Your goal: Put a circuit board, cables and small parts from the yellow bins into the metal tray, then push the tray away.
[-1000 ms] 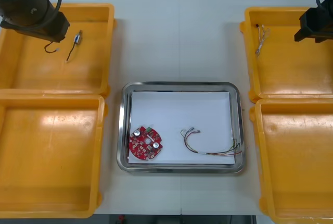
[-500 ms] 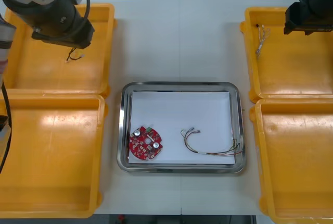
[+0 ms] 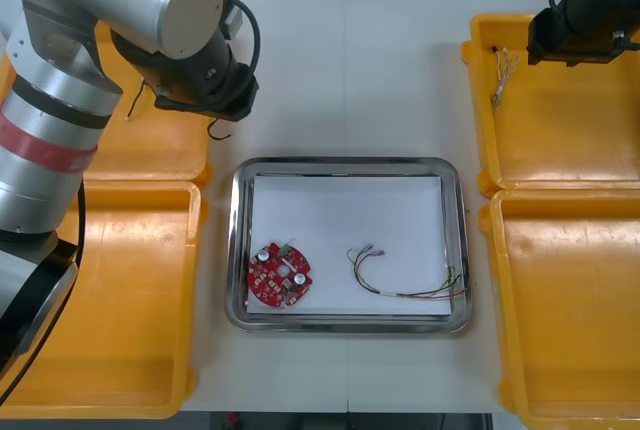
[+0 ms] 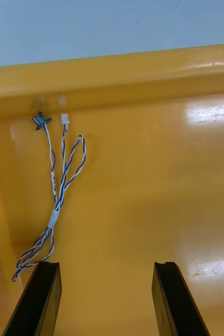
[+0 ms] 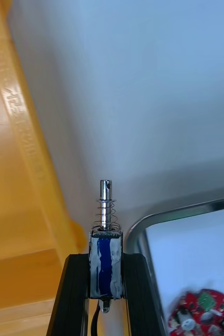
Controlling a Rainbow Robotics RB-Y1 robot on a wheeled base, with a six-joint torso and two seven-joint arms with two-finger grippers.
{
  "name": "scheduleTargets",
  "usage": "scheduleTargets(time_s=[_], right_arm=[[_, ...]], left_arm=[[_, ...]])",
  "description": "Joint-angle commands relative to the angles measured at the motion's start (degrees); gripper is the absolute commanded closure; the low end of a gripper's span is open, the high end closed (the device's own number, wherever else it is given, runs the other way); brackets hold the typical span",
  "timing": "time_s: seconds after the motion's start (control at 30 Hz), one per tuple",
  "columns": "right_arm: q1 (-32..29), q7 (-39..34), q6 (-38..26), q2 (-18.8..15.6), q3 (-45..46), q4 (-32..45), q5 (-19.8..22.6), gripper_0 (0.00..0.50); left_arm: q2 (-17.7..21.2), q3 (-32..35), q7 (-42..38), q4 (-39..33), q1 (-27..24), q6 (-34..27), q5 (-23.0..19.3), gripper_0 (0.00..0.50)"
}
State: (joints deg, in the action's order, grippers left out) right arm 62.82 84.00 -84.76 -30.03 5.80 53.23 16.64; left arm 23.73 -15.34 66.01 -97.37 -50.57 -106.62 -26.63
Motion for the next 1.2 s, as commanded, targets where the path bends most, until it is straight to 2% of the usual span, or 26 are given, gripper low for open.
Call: scheduleTargets(time_s=[0.03, 0.47, 0.73, 0.9, 1.2], right_arm=[[3.27, -5.87, 1.17, 1.11, 2.02, 0.39, -0.47, 0.000], [1.16, -8.68, 1.17, 4.36, 4.31, 0.39, -2.93, 0.000], [0.20, -9.12, 2.23, 4.54, 6.59, 0.39, -3.11, 0.000], [-1.47, -9.30, 5.92, 4.54, 6.68, 0.39, -3.63, 0.000], [-1.83, -10.26, 8.47, 4.98, 6.59, -0.14, -4.16, 0.000]], left_arm=[[-2.64, -3.56, -9.32, -2.47, 0.30, 1.59, 0.71, 0.500], [-3.26, -11.56, -12.83, -7.66, 7.77, 6.77, 3.61, 0.500], [-3.26, -14.72, -14.24, -8.01, 12.52, 12.93, 5.89, 0.500], [-3.26, -16.65, -15.03, -8.01, 14.36, 14.60, 6.95, 0.500], [-3.17, -18.67, -16.35, -8.01, 15.15, 15.65, 8.09, 0.495]])
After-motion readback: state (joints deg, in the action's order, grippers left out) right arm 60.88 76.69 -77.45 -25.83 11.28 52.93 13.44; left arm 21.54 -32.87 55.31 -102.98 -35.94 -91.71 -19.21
